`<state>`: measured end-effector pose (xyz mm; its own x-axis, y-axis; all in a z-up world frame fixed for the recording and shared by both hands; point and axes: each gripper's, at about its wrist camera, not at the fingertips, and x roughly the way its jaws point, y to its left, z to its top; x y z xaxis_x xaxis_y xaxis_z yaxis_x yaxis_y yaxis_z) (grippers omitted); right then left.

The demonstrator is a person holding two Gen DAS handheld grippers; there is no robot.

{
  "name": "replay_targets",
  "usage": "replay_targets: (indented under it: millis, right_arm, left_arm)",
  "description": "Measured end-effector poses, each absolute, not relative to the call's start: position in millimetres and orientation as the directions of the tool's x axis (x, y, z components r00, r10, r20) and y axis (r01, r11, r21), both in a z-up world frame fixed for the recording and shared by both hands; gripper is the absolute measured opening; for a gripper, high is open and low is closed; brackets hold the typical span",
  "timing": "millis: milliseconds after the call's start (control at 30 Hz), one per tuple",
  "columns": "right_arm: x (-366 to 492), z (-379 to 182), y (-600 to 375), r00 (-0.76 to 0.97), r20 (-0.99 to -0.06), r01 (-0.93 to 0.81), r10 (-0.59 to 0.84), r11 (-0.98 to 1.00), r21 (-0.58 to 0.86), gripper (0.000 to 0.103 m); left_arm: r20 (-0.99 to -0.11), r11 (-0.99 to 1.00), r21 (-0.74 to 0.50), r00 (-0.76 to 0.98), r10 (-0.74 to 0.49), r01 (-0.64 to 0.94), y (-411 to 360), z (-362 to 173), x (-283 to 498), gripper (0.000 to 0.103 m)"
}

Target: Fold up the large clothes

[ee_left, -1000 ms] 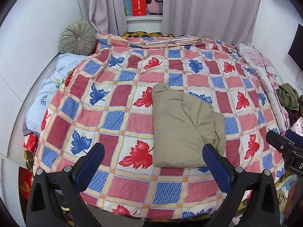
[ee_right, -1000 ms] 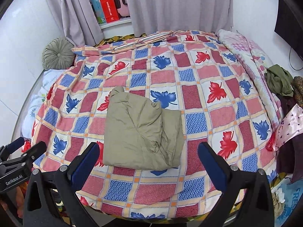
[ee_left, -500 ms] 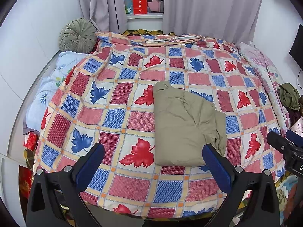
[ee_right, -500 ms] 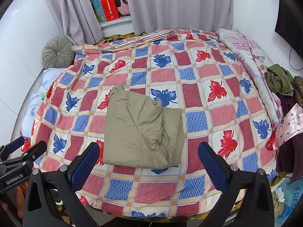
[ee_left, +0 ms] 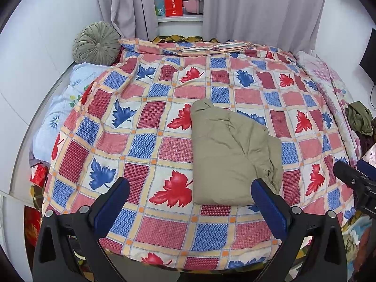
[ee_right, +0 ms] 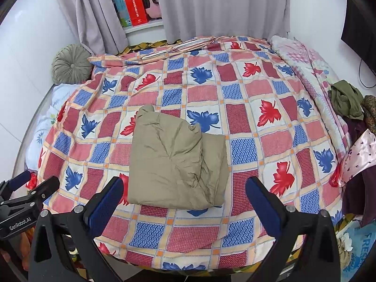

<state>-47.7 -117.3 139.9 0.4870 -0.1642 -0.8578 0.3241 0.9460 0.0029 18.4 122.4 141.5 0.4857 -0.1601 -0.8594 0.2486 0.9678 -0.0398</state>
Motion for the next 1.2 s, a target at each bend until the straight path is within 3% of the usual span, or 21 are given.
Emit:
replay_targets:
  millis: [1200]
  right_arm:
    - [-44.9,142.4,-120.6,0.486,-0.859,0.319,-0.162,0.948,0.001,0.103]
  left_arm:
    - [-0.862,0.967,-0.036,0.482,-0.158,0.253,120.9,142.9,23.1,0.103]
